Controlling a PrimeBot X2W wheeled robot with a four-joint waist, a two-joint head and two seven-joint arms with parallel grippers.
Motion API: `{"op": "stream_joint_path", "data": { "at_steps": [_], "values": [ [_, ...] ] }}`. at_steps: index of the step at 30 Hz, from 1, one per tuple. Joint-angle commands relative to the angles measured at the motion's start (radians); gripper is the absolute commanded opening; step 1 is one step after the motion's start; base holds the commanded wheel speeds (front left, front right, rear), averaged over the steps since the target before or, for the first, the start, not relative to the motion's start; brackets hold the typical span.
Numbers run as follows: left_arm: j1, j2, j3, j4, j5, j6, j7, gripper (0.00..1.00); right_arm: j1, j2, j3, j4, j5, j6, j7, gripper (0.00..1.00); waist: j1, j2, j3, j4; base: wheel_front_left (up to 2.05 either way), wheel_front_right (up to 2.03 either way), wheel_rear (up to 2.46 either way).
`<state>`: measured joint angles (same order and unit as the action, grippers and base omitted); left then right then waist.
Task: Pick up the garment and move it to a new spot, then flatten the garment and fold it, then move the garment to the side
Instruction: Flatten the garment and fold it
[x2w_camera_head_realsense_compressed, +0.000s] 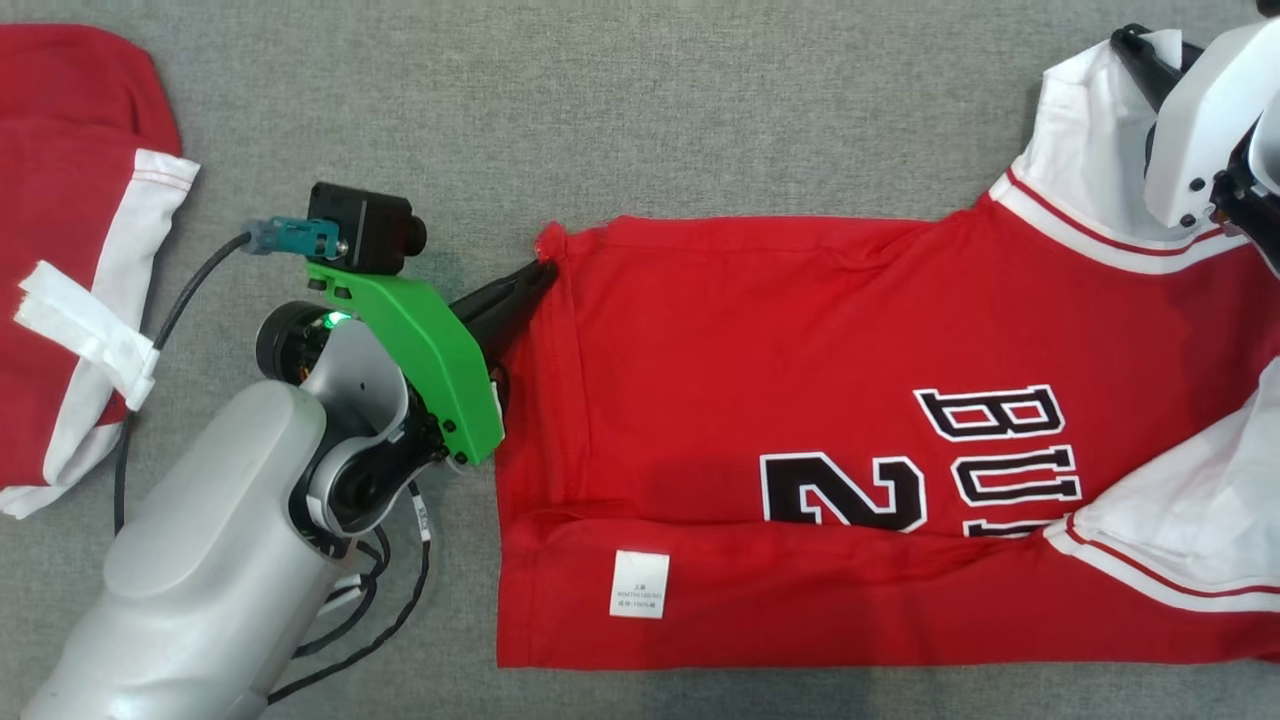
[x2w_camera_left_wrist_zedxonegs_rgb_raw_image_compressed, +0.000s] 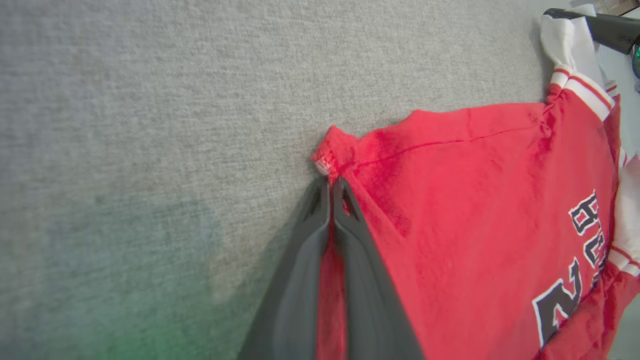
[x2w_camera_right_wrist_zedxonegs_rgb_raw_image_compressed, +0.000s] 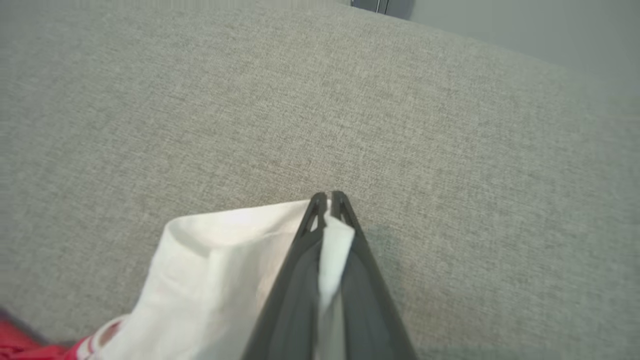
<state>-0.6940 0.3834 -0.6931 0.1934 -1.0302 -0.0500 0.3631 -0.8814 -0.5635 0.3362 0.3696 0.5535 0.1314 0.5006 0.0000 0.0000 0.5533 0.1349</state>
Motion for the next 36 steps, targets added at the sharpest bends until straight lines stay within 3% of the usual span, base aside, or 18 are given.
{"op": "stream_joint_path", "data": {
  "at_steps": [1, 13, 21, 25, 29, 36],
  "values": [
    [0.025, 0.004, -0.004, 0.006, 0.004, 0.001, -0.005, 0.00, 0.011, -0.004, -0.001, 0.002, 0.008, -0.001, -0.026, 0.00, 0.0000, 0.0000, -0.027, -0.022, 0.00, 0.00, 0.00],
    [0.122, 0.076, 0.071, -0.076, -0.007, 0.042, -0.105, 0.00, 0.110, -0.039, -0.021, -0.078, 0.062, -0.001, -0.193, 0.00, 0.0000, 0.0000, -0.162, -0.067, 0.00, 0.00, 0.00],
    [0.275, 0.125, 0.083, -0.215, -0.014, 0.082, -0.155, 0.00, 0.371, -0.071, -0.137, -0.253, 0.103, -0.001, -0.250, 0.00, 0.0000, 0.0000, -0.264, -0.096, 0.00, 0.00, 0.00],
    [0.381, 0.139, 0.093, -0.285, -0.021, 0.126, -0.199, 0.00, 0.567, -0.022, -0.248, -0.370, 0.105, -0.001, -0.260, 0.00, 0.0000, 0.0000, -0.290, -0.118, 0.00, 0.00, 0.00],
    [0.484, 0.138, 0.100, -0.318, -0.042, 0.157, -0.241, 0.00, 0.763, 0.076, -0.337, -0.454, 0.078, -0.001, -0.266, 0.00, 0.0000, 0.0000, -0.298, -0.132, 0.00, 0.00, 0.00],
    [0.570, 0.111, 0.119, -0.265, -0.069, 0.168, -0.304, 0.00, 0.927, 0.217, -0.353, -0.475, 0.050, -0.001, -0.284, 0.00, 0.0000, 0.0000, -0.298, -0.151, 0.00, 0.00, 0.00]
  ]
}}
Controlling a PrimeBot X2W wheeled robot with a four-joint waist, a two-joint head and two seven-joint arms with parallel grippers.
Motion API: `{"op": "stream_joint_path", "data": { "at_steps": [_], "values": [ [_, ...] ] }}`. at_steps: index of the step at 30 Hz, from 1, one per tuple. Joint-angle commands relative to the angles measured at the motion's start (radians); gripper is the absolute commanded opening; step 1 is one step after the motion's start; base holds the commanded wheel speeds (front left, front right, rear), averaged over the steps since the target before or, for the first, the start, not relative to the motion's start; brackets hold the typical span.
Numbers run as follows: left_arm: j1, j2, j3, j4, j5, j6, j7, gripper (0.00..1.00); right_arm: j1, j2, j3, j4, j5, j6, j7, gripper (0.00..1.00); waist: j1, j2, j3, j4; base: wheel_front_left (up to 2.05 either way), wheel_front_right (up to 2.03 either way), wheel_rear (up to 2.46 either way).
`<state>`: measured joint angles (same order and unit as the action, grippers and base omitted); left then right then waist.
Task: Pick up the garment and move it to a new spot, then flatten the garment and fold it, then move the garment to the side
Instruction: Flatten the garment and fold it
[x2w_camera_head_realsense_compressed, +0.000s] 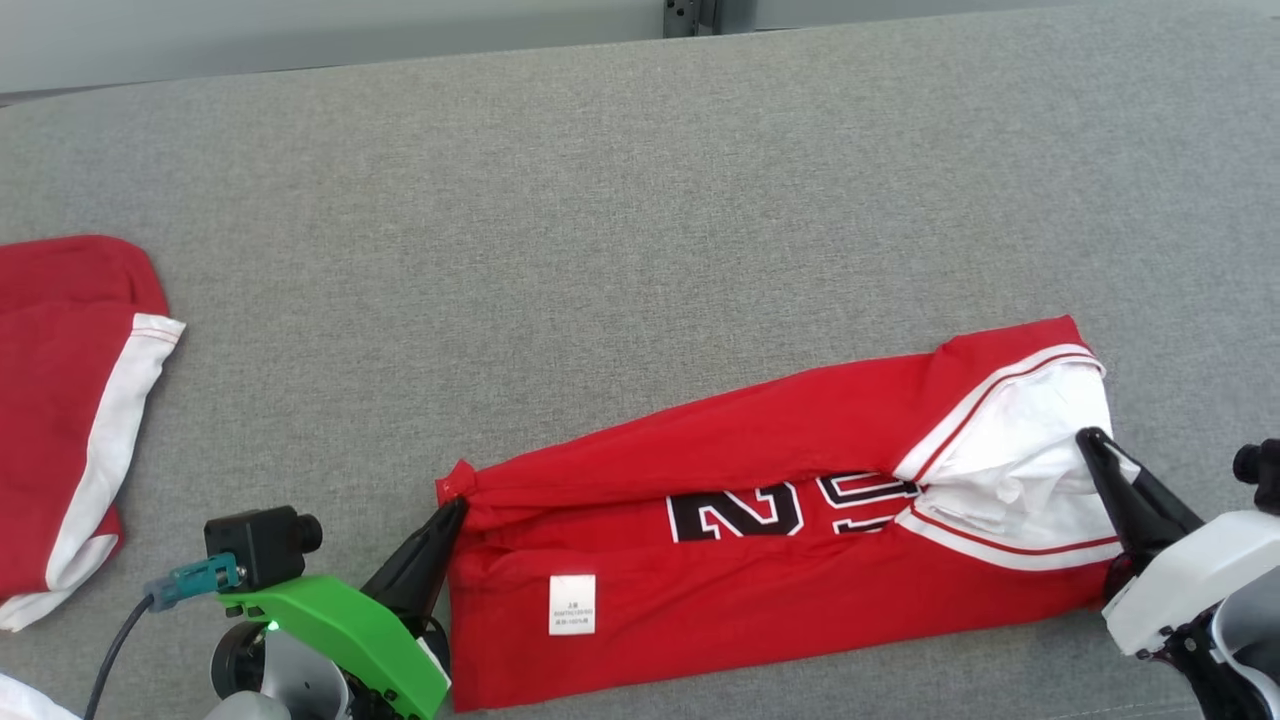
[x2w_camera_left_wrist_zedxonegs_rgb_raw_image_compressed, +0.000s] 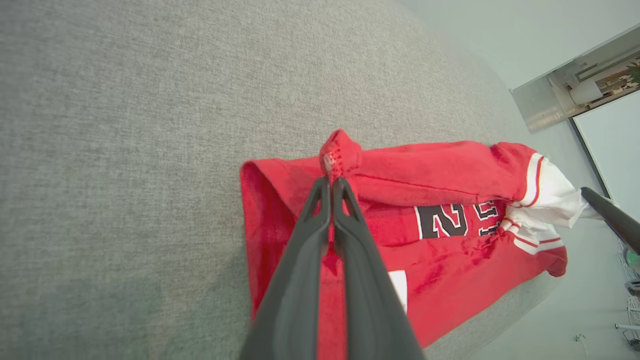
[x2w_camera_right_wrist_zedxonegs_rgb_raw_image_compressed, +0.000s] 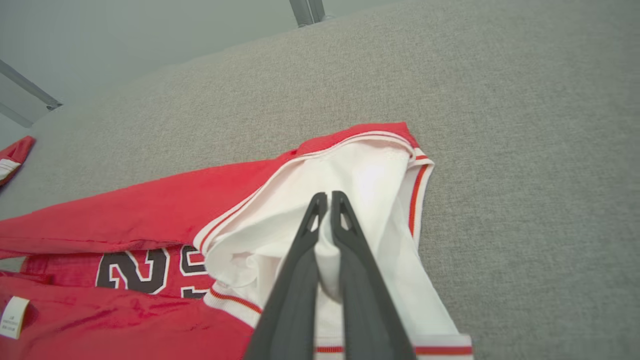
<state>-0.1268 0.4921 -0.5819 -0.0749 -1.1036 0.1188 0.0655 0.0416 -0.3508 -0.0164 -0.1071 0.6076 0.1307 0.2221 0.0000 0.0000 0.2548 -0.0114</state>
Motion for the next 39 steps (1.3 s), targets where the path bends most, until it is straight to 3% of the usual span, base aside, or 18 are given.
{"op": "stream_joint_path", "data": {
  "at_steps": [1, 4, 5, 6, 7, 8, 9, 15, 19, 22, 24, 27, 31, 39],
  "values": [
    [0.009, 0.000, 0.006, 0.013, 0.005, -0.002, -0.009, 0.00, 0.010, 0.011, 0.007, 0.010, -0.011, 0.000, -0.006, 0.00, 0.0000, 0.0000, -0.001, -0.008, 0.00, 0.00, 0.00],
    [0.023, -0.011, 0.011, 0.033, -0.002, 0.000, -0.028, 0.00, 0.008, 0.024, 0.021, 0.043, -0.024, 0.000, -0.010, 0.00, 0.0000, 0.0000, -0.005, -0.016, 0.00, 0.00, 0.00],
    [0.029, -0.011, 0.011, 0.040, 0.001, 0.001, -0.035, 0.00, 0.006, 0.023, 0.031, 0.052, -0.031, 0.000, -0.005, 0.15, 0.0000, 0.0000, -0.006, -0.019, 0.00, 0.00, 0.00],
    [0.034, -0.014, 0.015, 0.044, 0.004, 0.005, -0.046, 0.00, 0.002, 0.016, 0.041, 0.054, -0.042, 0.000, -0.011, 0.77, 0.0000, 0.0000, -0.008, -0.020, 0.00, 0.00, 0.00],
    [0.044, -0.018, 0.019, 0.050, 0.005, 0.009, -0.057, 0.26, -0.002, 0.021, 0.036, 0.064, -0.041, 0.000, -0.018, 1.00, 0.0000, 0.0000, -0.010, -0.023, 0.00, 0.00, 0.00],
    [0.055, -0.018, 0.013, 0.054, 0.012, 0.013, -0.064, 0.50, -0.002, 0.021, 0.038, 0.070, -0.046, 0.000, -0.023, 1.00, 0.0000, 0.0000, -0.014, -0.024, 0.00, 0.00, 0.00],
    [0.072, -0.019, 0.004, 0.058, 0.015, 0.012, -0.066, 1.00, 0.002, 0.017, 0.043, 0.074, -0.048, 0.000, -0.023, 1.00, 0.0000, 0.0000, -0.019, -0.027, 0.00, 0.00, 0.00],
    [0.162, -0.006, -0.007, 0.016, 0.064, 0.058, -0.136, 1.00, 0.025, 0.000, -0.042, 0.052, -0.024, 0.000, -0.020, 1.00, 0.0000, 0.0000, -0.045, -0.033, 0.00, 0.00, 0.00],
    [0.217, -0.011, 0.051, -0.059, 0.127, 0.123, -0.273, 1.00, -0.008, 0.004, -0.140, 0.054, -0.060, 0.000, 0.035, 1.00, 0.0000, 0.0000, -0.048, -0.035, 0.00, 0.00, 0.00],
    [0.234, -0.024, 0.104, -0.067, 0.210, 0.182, -0.318, 1.00, -0.054, 0.025, -0.158, 0.086, -0.085, 0.000, 0.088, 1.00, 0.0000, 0.0000, -0.048, -0.029, 0.00, 0.00, 0.00],
    [0.234, -0.057, 0.132, -0.059, 0.264, 0.199, -0.328, 1.00, -0.081, 0.048, -0.148, 0.120, -0.097, 0.000, 0.127, 1.00, 0.0000, 0.0000, -0.053, -0.020, 0.00, 0.00, 0.00],
    [0.241, -0.128, 0.211, -0.047, 0.334, 0.181, -0.331, 1.00, -0.123, 0.067, -0.135, 0.174, -0.124, 0.000, 0.163, 1.00, 0.0000, 0.0000, -0.059, -0.004, 0.00, 0.00, 0.00],
    [0.257, -0.221, 0.275, -0.007, 0.464, 0.124, -0.331, 1.00, -0.152, 0.081, -0.098, 0.272, -0.167, 0.000, 0.190, 1.00, 0.0000, 0.0000, -0.065, 0.017, 0.00, 0.00, 0.00],
    [0.282, -0.377, 0.415, 0.099, 0.674, -0.030, -0.331, 1.00, -0.199, 0.077, -0.034, 0.453, -0.198, 0.000, 0.207, 1.00, 0.0000, 0.0000, -0.064, 0.049, 0.00, 0.00, 0.00]
  ]
}}
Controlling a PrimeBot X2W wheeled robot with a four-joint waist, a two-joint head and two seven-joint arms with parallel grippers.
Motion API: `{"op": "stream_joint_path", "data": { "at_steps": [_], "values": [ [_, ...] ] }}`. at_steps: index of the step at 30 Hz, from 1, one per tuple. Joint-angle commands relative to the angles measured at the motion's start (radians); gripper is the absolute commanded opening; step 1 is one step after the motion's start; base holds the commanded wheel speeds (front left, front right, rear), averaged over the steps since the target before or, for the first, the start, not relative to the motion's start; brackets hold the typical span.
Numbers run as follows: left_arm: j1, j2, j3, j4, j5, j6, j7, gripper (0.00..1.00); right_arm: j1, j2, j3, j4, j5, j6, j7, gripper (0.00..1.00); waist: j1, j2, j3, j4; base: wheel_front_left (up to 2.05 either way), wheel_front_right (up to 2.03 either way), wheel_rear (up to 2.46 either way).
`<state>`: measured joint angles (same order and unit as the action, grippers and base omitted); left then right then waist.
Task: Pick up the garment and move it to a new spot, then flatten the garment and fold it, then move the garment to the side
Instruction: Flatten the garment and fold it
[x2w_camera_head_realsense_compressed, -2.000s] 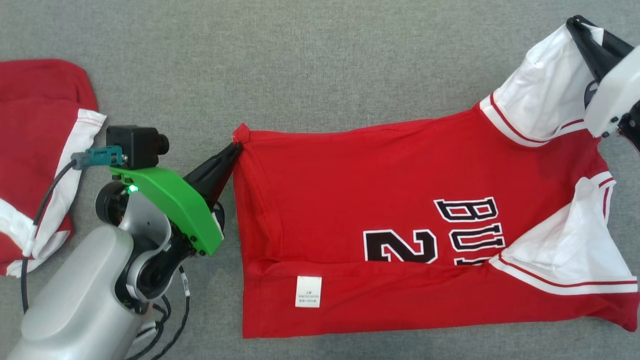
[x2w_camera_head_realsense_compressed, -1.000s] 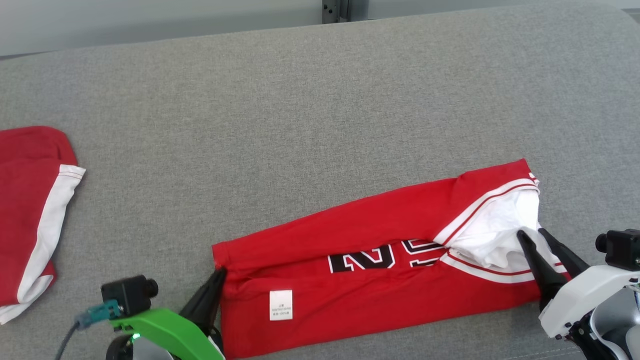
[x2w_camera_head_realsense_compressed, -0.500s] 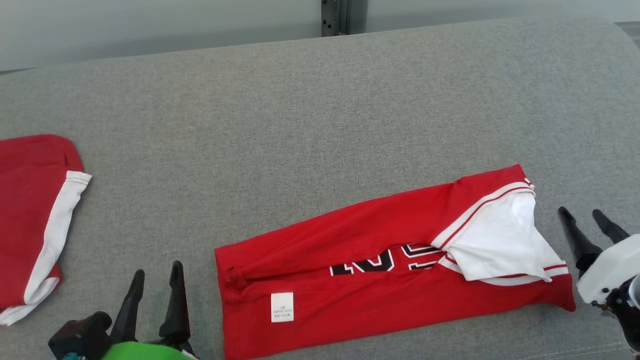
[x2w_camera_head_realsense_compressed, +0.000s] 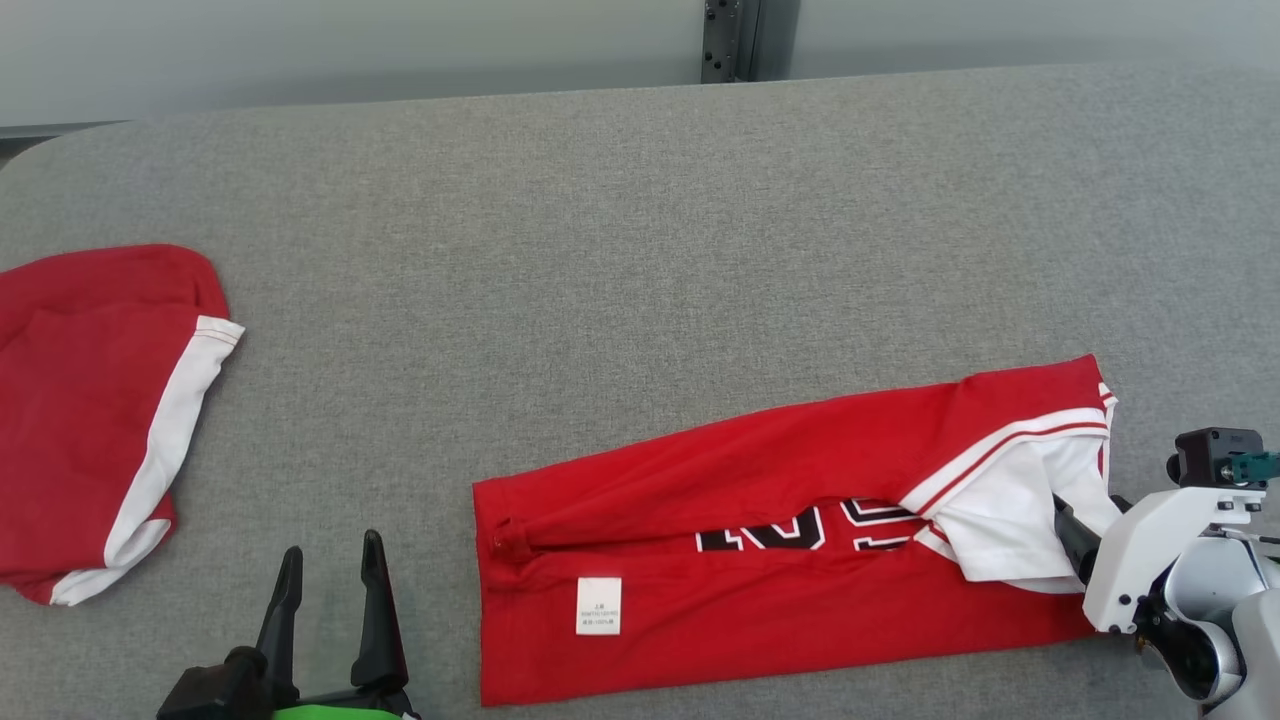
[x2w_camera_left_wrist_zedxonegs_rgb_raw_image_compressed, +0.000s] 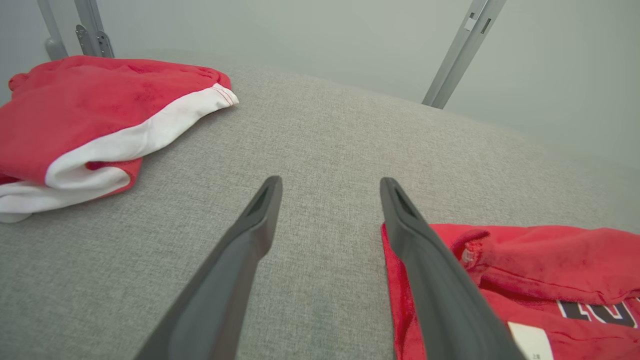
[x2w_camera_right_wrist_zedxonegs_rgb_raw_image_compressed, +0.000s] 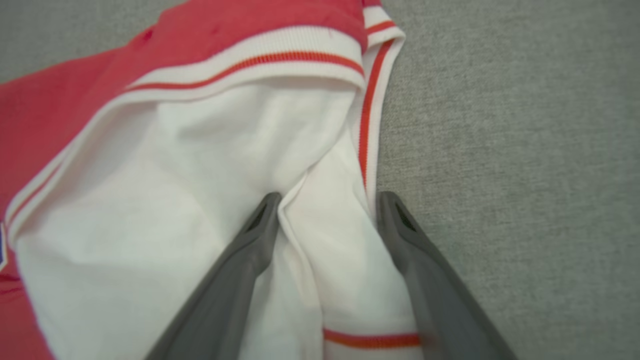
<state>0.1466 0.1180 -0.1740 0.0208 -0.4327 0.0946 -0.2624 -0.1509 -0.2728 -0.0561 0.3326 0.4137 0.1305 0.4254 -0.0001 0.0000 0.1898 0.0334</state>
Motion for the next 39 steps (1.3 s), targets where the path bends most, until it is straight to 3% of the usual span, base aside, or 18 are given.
{"op": "stream_joint_path", "data": {
  "at_steps": [1, 3, 4, 5, 8, 14, 19, 23, 28, 31, 35, 39],
  "values": [
    [0.006, -0.014, 0.023, 0.012, 0.020, -0.023, -0.003, 1.00, -0.014, -0.004, 0.015, 0.032, -0.004, 0.000, 0.005, 1.00, 0.0001, 0.0000, 0.001, 0.006, 0.00, 0.00, 0.00],
    [0.004, -0.034, 0.051, 0.029, 0.045, -0.053, -0.003, 1.00, -0.030, 0.002, 0.037, 0.070, 0.021, 0.000, 0.017, 1.00, 0.0001, 0.0000, -0.001, 0.008, 0.00, 0.00, 0.00],
    [0.003, -0.042, 0.066, 0.033, 0.051, -0.066, -0.003, 1.00, -0.039, 0.001, 0.057, 0.080, 0.039, 0.001, 0.017, 0.35, 0.0001, 0.0000, -0.004, 0.009, 0.00, 0.00, 0.00],
    [0.002, -0.047, 0.078, 0.038, 0.060, -0.078, -0.003, 1.00, -0.049, 0.001, 0.070, 0.088, 0.066, 0.001, 0.012, 0.00, 0.0001, 0.0000, -0.006, 0.009, 0.00, 0.00, 0.00],
    [0.005, -0.058, 0.113, 0.048, 0.077, -0.106, -0.003, 1.00, -0.068, -0.022, 0.085, 0.098, 0.138, 0.000, -0.006, 0.00, 0.0001, 0.0000, -0.021, 0.008, 0.00, 0.00, 0.00],
    [0.025, -0.067, 0.152, 0.048, 0.051, -0.154, -0.003, 1.00, -0.065, -0.161, -0.011, 0.140, 0.213, -0.001, -0.036, 0.00, 0.0001, 0.0000, -0.064, 0.009, 0.00, 0.00, 0.00],
    [0.042, -0.066, 0.155, 0.040, 0.027, -0.156, -0.003, 1.00, -0.045, -0.259, -0.122, 0.145, 0.234, -0.001, -0.049, 0.00, 0.0001, 0.0000, -0.089, 0.010, 0.00, 0.00, 0.00],
    [0.055, -0.066, 0.152, 0.049, 0.024, -0.157, -0.003, 1.00, -0.015, -0.285, -0.120, 0.039, 0.243, 0.000, -0.021, 0.00, 0.0001, 0.0000, -0.108, 0.007, 0.00, 0.00, 0.00],
    [0.065, -0.066, 0.151, 0.047, 0.018, -0.140, -0.003, 1.00, 0.038, -0.234, 0.009, -0.197, 0.248, 0.000, 0.033, 0.00, 0.0001, 0.0000, -0.115, -0.014, 0.00, 0.00, 0.00],
    [0.058, -0.066, 0.135, 0.042, 0.022, -0.143, -0.003, 1.00, 0.053, -0.163, 0.119, -0.292, 0.226, 0.000, 0.059, 0.00, 0.0001, 0.0000, -0.112, -0.023, 0.00, 0.00, 0.00],
    [0.049, -0.066, 0.119, 0.038, 0.028, -0.133, -0.003, 1.00, 0.056, -0.047, 0.266, -0.307, 0.169, 0.000, 0.070, 0.00, 0.0001, 0.0000, -0.110, -0.025, 0.00, 0.00, 0.00],
    [0.035, -0.066, 0.102, 0.041, 0.042, -0.129, -0.003, 1.00, 0.022, 0.089, 0.343, -0.226, 0.099, 0.000, 0.020, 0.00, 0.0001, 0.0000, -0.101, -0.017, 0.00, 0.00, 0.00]
  ]
}}
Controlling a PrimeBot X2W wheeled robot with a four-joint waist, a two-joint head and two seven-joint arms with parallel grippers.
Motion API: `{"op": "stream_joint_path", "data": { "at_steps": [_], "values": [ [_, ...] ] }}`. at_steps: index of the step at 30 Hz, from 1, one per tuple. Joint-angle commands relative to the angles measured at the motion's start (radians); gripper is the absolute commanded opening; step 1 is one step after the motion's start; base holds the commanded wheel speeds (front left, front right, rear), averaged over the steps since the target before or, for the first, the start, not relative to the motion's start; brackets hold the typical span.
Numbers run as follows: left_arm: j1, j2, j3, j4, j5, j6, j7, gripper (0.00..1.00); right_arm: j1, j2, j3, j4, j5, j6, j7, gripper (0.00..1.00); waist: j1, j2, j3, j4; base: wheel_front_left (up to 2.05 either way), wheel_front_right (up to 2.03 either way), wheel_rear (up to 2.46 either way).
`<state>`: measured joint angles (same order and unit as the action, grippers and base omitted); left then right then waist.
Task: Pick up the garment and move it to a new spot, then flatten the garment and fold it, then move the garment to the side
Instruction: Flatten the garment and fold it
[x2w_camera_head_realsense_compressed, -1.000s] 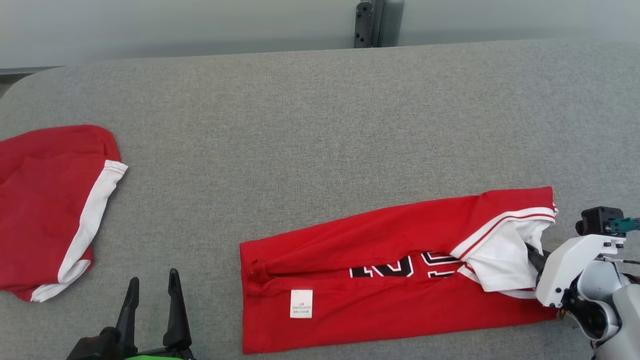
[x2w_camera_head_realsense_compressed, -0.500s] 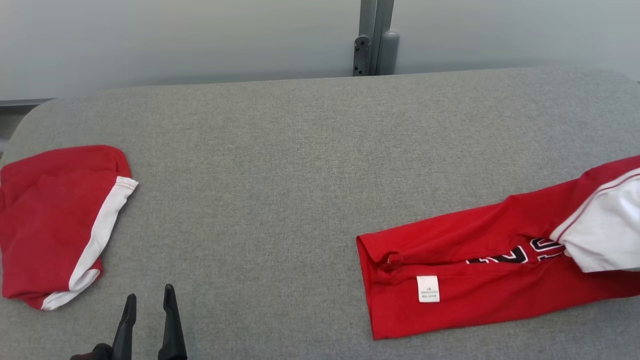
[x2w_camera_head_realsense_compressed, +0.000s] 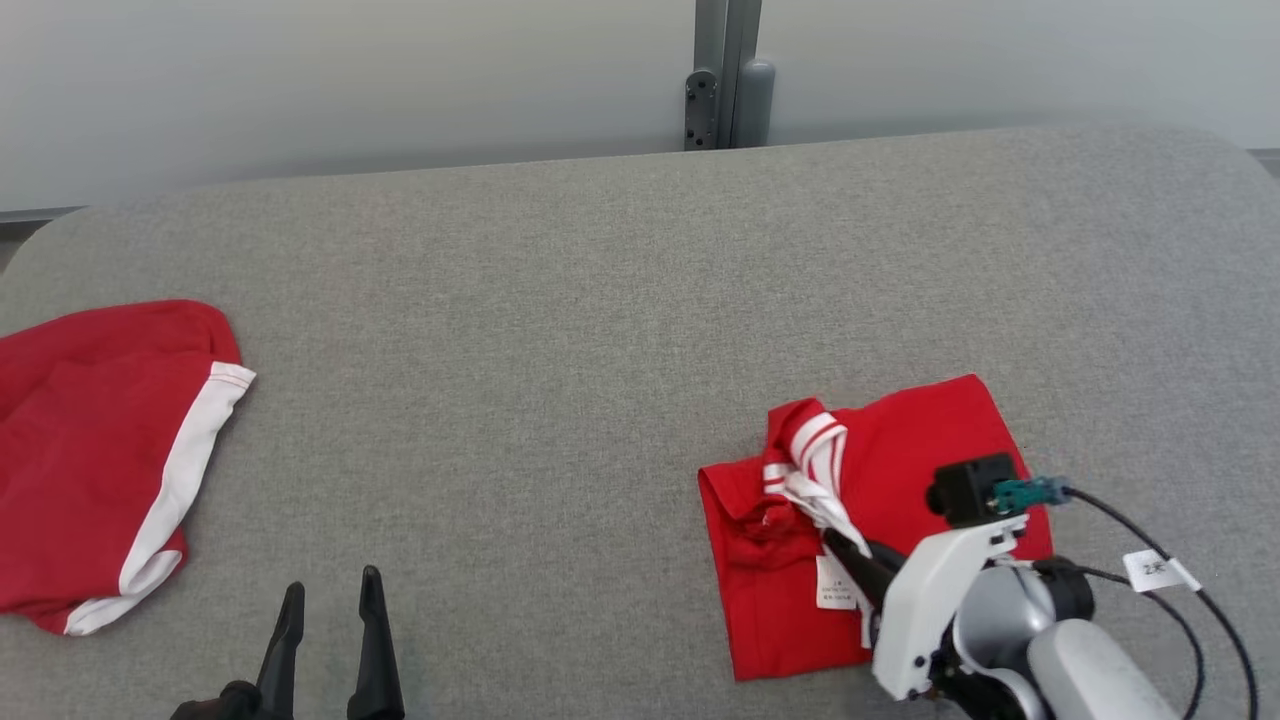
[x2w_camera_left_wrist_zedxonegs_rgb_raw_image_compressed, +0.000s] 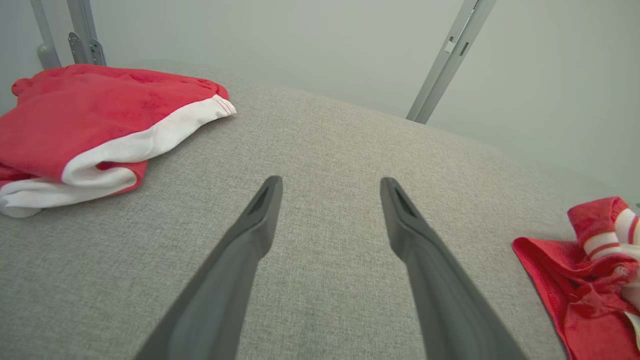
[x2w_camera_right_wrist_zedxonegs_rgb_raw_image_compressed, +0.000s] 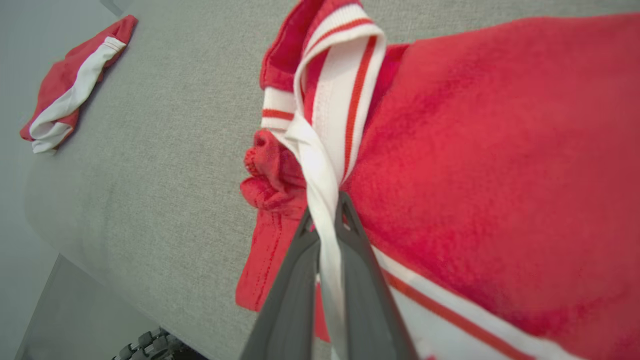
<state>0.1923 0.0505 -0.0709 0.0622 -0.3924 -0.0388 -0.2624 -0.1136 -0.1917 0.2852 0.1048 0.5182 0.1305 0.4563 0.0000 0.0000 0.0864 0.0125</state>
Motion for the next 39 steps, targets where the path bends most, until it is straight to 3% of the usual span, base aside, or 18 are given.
{"op": "stream_joint_path", "data": {
  "at_steps": [1, 5, 10, 11, 12, 17, 24, 26, 30, 31, 32, 33, 34, 39],
  "values": [
    [-0.012, 0.001, -0.008, 0.001, 0.007, 0.004, -0.003, 1.00, -0.022, 0.041, 0.008, 0.024, -0.012, 0.000, -0.028, 0.00, 0.0000, 0.0000, 0.004, 0.008, 0.00, 0.00, 0.00],
    [-0.008, 0.001, -0.026, 0.004, 0.012, 0.003, -0.003, 1.00, -0.047, 0.101, 0.039, 0.096, -0.033, 0.000, -0.080, 0.00, 0.0000, 0.0000, 0.007, 0.019, 0.00, 0.00, 0.00],
    [0.000, 0.001, -0.039, 0.011, 0.001, 0.012, -0.003, 1.00, -0.071, 0.128, 0.037, 0.153, -0.048, 0.000, -0.145, 0.00, 0.0000, 0.0000, 0.001, 0.028, 0.00, 0.00, 0.00],
    [0.001, 0.001, -0.040, 0.011, -0.001, 0.013, -0.003, 1.00, -0.074, 0.131, 0.034, 0.158, -0.057, 0.000, -0.163, 0.44, 0.0000, 0.0000, -0.001, 0.029, 0.00, 0.00, 0.00],
    [0.003, 0.001, -0.041, 0.010, -0.003, 0.014, -0.003, 1.00, -0.075, 0.133, 0.030, 0.161, -0.063, 0.000, -0.182, 1.00, 0.0000, 0.0000, -0.002, 0.029, 0.00, 0.00, 0.00],
    [0.021, 0.001, -0.037, 0.010, 0.002, 0.018, -0.003, 1.00, -0.014, 0.130, -0.011, 0.072, -0.093, 0.000, -0.260, 1.00, 0.0000, 0.0000, -0.025, 0.039, 0.00, 0.00, 0.00],
    [0.065, 0.001, -0.007, -0.003, 0.007, 0.018, -0.003, 1.00, 0.174, 0.017, -0.176, -0.196, -0.160, 0.000, -0.349, 1.00, 0.0000, 0.0000, -0.056, 0.035, 0.00, 0.00, 0.00],
    [0.071, 0.001, -0.002, -0.003, 0.007, 0.020, -0.003, 1.00, 0.210, -0.020, -0.230, -0.217, -0.198, 0.000, -0.384, 1.00, 0.0000, 0.0000, -0.061, 0.031, 0.00, 0.00, 0.00],
    [0.079, 0.001, -0.003, 0.003, 0.004, 0.022, -0.003, 1.00, 0.257, -0.036, -0.282, -0.170, -0.240, 0.000, -0.488, 1.00, 0.0000, 0.0000, -0.080, 0.026, 0.00, 0.00, 0.00],
    [0.078, 0.001, -0.005, 0.003, 0.004, 0.020, -0.003, 1.00, 0.264, -0.052, -0.283, -0.145, -0.269, 0.000, -0.514, 0.90, 0.0000, 0.0000, -0.083, 0.027, 0.00, 0.00, 0.00],
    [0.076, 0.001, -0.009, 0.003, 0.004, 0.020, -0.003, 1.00, 0.265, -0.053, -0.280, -0.117, -0.277, 0.000, -0.541, 0.41, 0.0000, 0.0000, -0.084, 0.029, 0.00, 0.00, 0.00],
    [0.076, 0.001, -0.010, 0.003, 0.005, 0.020, -0.003, 1.00, 0.263, -0.037, -0.279, -0.085, -0.278, 0.000, -0.564, 0.05, 0.0000, 0.0000, -0.087, 0.030, 0.00, 0.00, 0.00],
    [0.075, 0.001, -0.011, 0.002, 0.005, 0.020, -0.003, 1.00, 0.258, -0.031, -0.272, -0.050, -0.286, 0.001, -0.580, 0.00, 0.0000, 0.0000, -0.088, 0.032, 0.00, 0.00, 0.00],
    [0.061, 0.001, -0.023, -0.002, 0.009, 0.016, -0.003, 1.00, 0.126, 0.033, -0.183, 0.097, -0.332, 0.000, -0.622, 0.00, 0.0000, 0.0000, -0.063, 0.033, 0.00, 0.00, 0.00]
  ]
}}
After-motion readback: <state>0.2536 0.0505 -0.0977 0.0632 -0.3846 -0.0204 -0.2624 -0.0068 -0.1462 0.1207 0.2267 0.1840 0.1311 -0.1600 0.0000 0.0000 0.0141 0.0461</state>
